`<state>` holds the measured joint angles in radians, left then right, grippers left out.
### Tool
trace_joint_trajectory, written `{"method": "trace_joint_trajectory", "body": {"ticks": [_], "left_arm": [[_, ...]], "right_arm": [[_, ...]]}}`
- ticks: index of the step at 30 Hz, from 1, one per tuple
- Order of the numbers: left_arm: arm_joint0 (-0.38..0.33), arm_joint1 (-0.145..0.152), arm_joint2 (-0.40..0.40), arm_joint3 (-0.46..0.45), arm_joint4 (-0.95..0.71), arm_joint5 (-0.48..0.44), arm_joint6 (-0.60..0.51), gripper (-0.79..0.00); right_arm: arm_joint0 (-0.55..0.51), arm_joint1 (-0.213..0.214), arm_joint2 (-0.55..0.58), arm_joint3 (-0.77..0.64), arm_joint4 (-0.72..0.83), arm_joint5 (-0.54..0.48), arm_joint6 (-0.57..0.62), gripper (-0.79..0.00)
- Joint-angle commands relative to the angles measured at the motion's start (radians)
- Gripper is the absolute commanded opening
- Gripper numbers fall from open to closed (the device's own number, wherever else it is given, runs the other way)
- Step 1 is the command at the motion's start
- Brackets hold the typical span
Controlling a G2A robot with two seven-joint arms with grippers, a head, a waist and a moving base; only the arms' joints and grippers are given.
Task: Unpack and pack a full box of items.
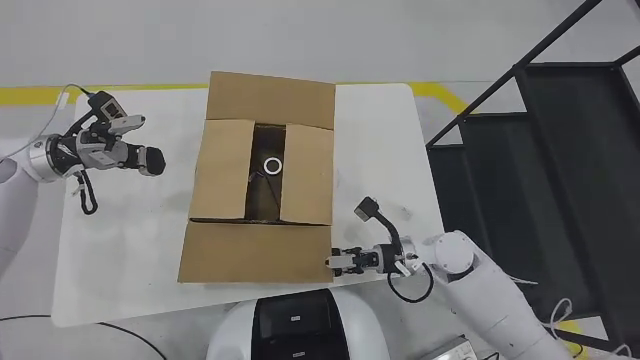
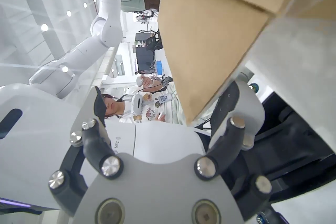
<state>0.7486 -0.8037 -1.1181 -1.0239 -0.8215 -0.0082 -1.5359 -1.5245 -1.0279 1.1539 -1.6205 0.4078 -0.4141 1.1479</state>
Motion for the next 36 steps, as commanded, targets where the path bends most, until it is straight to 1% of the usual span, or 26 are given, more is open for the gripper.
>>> {"method": "trace_joint_trajectory", "body": {"ticks": [1,3,7,10,13,16,21,23,25,27,32,34,36], "left_arm": [[0.003,0.001,-0.005,-0.001,0.002,-0.001,0.0,0.0],[0.006,0.002,-0.01,-0.001,0.002,0.0,0.0,0.0],[0.009,0.003,-0.017,-0.002,0.008,0.003,0.0,0.0],[0.009,0.004,-0.022,-0.006,0.017,0.005,0.0,0.0],[0.008,0.004,-0.026,-0.018,0.027,0.007,0.0,0.0],[0.01,0.006,-0.026,-0.041,0.038,0.004,0.0,0.0],[0.017,0.01,-0.019,-0.091,0.056,-0.006,0.0,0.0],[0.02,0.014,-0.021,-0.106,0.065,-0.013,0.0,0.0],[0.026,0.017,-0.025,-0.116,0.066,-0.014,0.0,0.0],[0.03,0.021,-0.028,-0.121,0.068,-0.013,0.0,0.0],[0.036,0.024,-0.03,-0.119,0.076,-0.012,0.0,0.0],[0.039,0.024,-0.029,-0.12,0.076,-0.013,0.0,0.0],[0.041,0.024,-0.028,-0.12,0.079,-0.015,0.0,0.0]], "right_arm": [[-0.005,0.0,0.0,-0.012,0.09,0.0,0.04,0.0],[-0.005,0.001,0.006,-0.02,0.166,0.004,0.082,0.0],[0.008,-0.004,0.0,-0.038,0.371,0.003,0.181,0.0],[0.04,-0.009,-0.001,-0.028,0.451,-0.007,0.222,0.0],[0.081,-0.018,-0.002,-0.016,0.523,-0.035,0.223,0.0],[0.129,-0.028,0.002,0.023,0.54,-0.082,0.176,0.0],[0.218,-0.051,-0.034,0.117,0.525,-0.144,0.109,0.0],[0.25,-0.054,-0.062,0.095,0.478,-0.104,0.155,0.0],[0.26,-0.049,-0.06,0.093,0.402,-0.068,0.19,0.0],[0.254,-0.04,-0.037,0.13,0.285,-0.089,0.169,0.0],[0.205,-0.028,0.011,0.17,0.204,-0.134,0.112,0.0],[0.183,-0.019,0.042,0.189,0.116,-0.138,0.067,0.0],[0.154,-0.013,0.056,0.18,0.071,-0.13,0.04,0.0]]}}
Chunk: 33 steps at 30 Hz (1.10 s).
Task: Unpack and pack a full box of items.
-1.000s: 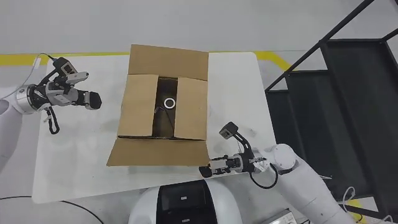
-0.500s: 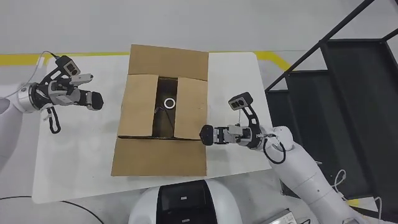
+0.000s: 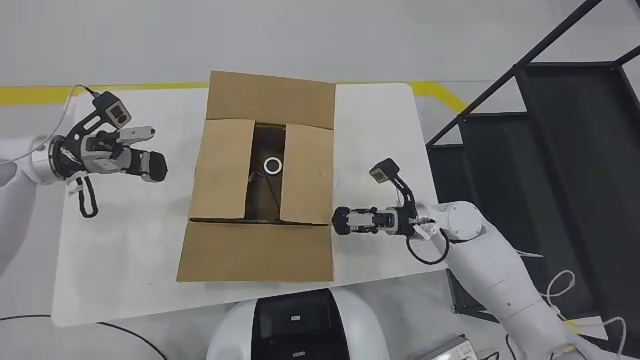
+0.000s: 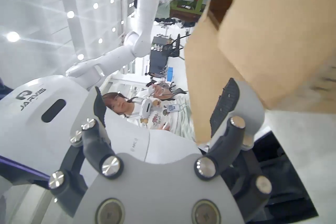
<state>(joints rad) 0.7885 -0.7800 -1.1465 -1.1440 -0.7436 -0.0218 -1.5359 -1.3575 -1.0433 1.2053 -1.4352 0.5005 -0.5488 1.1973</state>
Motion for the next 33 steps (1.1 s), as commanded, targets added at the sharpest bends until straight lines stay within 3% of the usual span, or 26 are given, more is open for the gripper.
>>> {"method": "trace_joint_trajectory", "body": {"ticks": [1,10,14,25,33], "left_arm": [[0.002,0.0,0.0,0.001,0.003,0.0,0.0,0.0],[0.01,0.002,-0.006,0.001,0.003,-0.001,0.0,0.0],[0.017,0.004,-0.012,-0.002,0.001,0.0,0.0,0.0],[0.028,0.007,-0.025,-0.01,0.003,0.003,0.0,0.0],[0.032,0.007,-0.031,-0.032,0.01,0.002,0.0,0.0]], "right_arm": [[-0.03,0.004,0.009,-0.01,-0.034,0.01,-0.015,0.0],[-0.097,0.004,-0.07,-0.082,-0.16,0.076,-0.031,0.0],[-0.098,-0.003,-0.113,-0.124,-0.109,0.075,-0.015,0.0],[-0.031,-0.02,-0.131,-0.126,0.24,0.029,0.078,0.0],[0.038,-0.032,-0.121,-0.075,0.169,-0.041,-0.026,0.0]]}}
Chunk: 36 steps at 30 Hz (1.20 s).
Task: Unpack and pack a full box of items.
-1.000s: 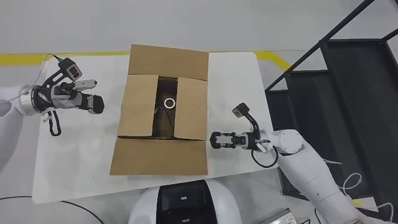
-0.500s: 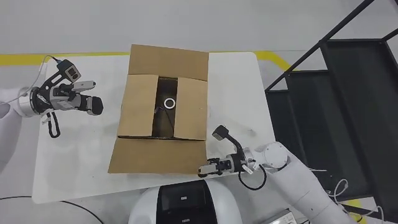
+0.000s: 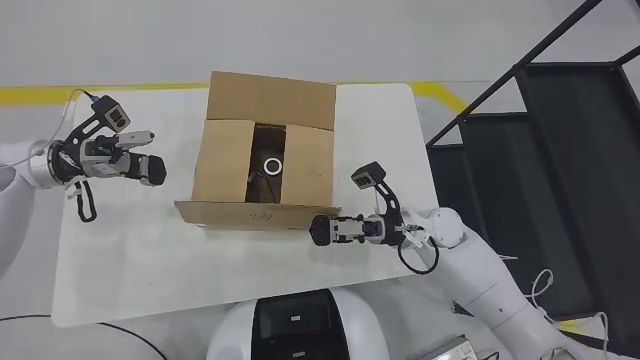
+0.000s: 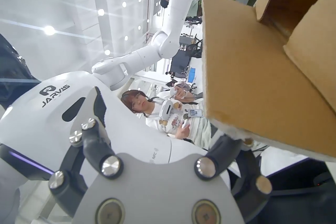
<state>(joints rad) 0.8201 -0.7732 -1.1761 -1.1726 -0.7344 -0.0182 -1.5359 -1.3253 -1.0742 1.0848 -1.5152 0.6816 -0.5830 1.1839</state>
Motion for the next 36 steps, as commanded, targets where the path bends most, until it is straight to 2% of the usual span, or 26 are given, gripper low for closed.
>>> {"method": "trace_joint_trajectory", "body": {"ticks": [1,11,16,18,25,32,36], "left_arm": [[0.002,0.001,-0.004,-0.006,0.002,-0.002,0.0,0.0],[0.03,0.013,-0.009,-0.074,-0.003,-0.029,0.0,0.0],[0.039,0.015,0.043,-0.132,0.021,-0.023,0.0,0.0],[0.033,0.012,0.075,-0.132,0.051,-0.025,0.0,0.0],[0.01,-0.011,0.159,-0.124,0.218,-0.136,0.083,0.0],[-0.004,-0.027,0.191,-0.092,0.247,-0.149,0.111,0.0],[-0.01,-0.033,0.198,-0.084,0.257,-0.152,0.12,0.0]], "right_arm": [[0.012,-0.003,-0.001,0.01,-0.023,-0.014,-0.027,0.0],[0.087,-0.023,-0.037,0.11,-0.219,-0.043,-0.186,0.0],[0.116,-0.033,-0.063,0.153,-0.314,-0.029,-0.256,0.0],[0.12,-0.036,-0.069,0.157,-0.323,-0.03,-0.267,0.0],[0.136,-0.036,-0.059,0.143,-0.319,-0.03,-0.258,0.0],[0.155,-0.032,-0.038,0.149,-0.295,-0.02,-0.23,0.0],[0.2,-0.03,0.014,0.184,-0.251,-0.055,-0.253,0.0]]}}
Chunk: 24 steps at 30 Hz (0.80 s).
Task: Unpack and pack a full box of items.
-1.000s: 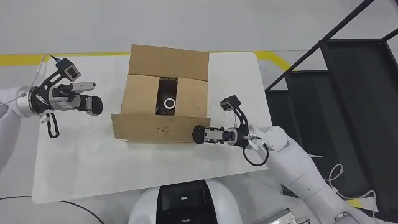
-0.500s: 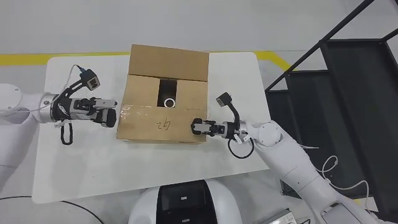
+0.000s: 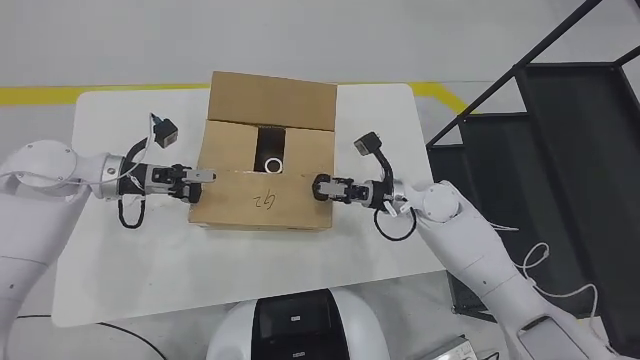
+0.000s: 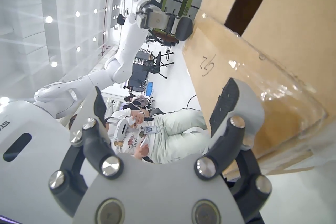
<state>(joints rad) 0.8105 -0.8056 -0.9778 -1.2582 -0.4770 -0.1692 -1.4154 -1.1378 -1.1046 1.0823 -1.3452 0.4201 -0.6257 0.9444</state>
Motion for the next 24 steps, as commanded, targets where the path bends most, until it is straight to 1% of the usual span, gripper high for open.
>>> {"method": "trace_joint_trajectory", "body": {"ticks": [1,3,5,7,8,10,14,20,24], "left_arm": [[-0.002,-0.001,-0.003,0.002,-0.001,-0.002,-0.003,0.0],[-0.003,0.0,-0.011,0.002,-0.005,-0.007,-0.005,0.0],[0.0,0.002,-0.023,-0.003,-0.004,-0.014,-0.003,0.0],[0.006,0.005,-0.036,-0.016,0.003,-0.022,0.003,0.0],[0.011,0.007,-0.043,-0.024,0.007,-0.026,0.003,0.0],[0.021,0.012,-0.058,-0.04,0.015,-0.028,0.007,0.0],[0.04,0.019,-0.078,-0.07,0.03,-0.02,0.01,0.0],[0.052,0.021,-0.081,-0.099,0.065,-0.005,0.017,0.0],[0.053,0.019,-0.08,-0.107,0.073,0.002,0.014,0.0]], "right_arm": [[0.032,0.001,0.035,0.04,0.01,-0.023,-0.035,0.0],[0.078,0.0,0.057,0.089,-0.018,-0.04,-0.072,0.0],[0.134,-0.002,0.06,0.142,-0.076,-0.018,-0.101,0.0],[0.18,-0.01,0.049,0.185,-0.086,0.003,-0.128,0.0],[0.208,-0.012,0.043,0.214,-0.127,0.01,-0.139,0.0],[0.252,-0.022,0.025,0.277,-0.146,0.027,-0.173,0.0],[0.351,-0.046,-0.029,0.424,-0.232,0.057,-0.23,0.0],[0.434,-0.088,-0.098,0.568,-0.253,0.065,-0.291,0.0],[0.47,-0.121,-0.136,0.631,-0.189,0.025,-0.255,0.0]]}}
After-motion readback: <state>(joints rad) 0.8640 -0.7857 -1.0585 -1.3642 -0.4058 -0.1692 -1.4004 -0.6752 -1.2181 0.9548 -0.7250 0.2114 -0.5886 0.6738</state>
